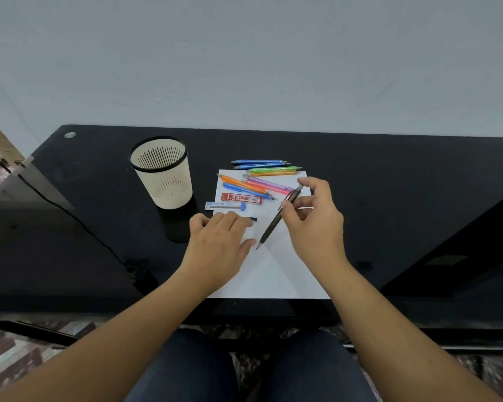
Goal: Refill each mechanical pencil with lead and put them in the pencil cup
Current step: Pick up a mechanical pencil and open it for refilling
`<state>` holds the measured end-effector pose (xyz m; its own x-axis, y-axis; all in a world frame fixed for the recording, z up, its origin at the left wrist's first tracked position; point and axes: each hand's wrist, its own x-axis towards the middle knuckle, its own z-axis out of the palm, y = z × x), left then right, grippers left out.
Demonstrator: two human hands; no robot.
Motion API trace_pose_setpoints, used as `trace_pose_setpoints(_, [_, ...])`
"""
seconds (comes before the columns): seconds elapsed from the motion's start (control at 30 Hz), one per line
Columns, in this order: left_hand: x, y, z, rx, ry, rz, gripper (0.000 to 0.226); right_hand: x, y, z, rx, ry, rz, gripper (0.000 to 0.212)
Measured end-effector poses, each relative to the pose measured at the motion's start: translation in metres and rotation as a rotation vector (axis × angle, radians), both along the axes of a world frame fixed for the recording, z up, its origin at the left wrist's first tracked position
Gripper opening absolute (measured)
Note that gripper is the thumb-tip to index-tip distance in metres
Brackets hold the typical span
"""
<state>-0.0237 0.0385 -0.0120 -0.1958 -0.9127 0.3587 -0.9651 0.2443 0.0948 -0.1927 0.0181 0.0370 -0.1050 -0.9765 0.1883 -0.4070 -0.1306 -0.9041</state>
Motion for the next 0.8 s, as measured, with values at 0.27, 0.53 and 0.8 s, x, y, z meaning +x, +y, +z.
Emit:
trace_pose_setpoints(0.27, [0.036, -0.009, -0.021, -0.006, 0.026, -0.029, 0.034, -0.002, -0.013, 0.002, -0.08, 0.271, -0.008, 0.047])
trace_pose_setpoints(0.53, [0.041, -0.009, -0.028, 0.026, 0.231, -0.033, 0.035, -0.002, -0.021, 0.014, -0.139, 0.294, 0.008, 0.05])
trace_pose_setpoints(0.8, [0.042, -0.012, -0.03, 0.076, 0.332, -0.045, 0.02, -0.006, -0.037, 0.032, -0.105, 0.242, -0.014, 0.044])
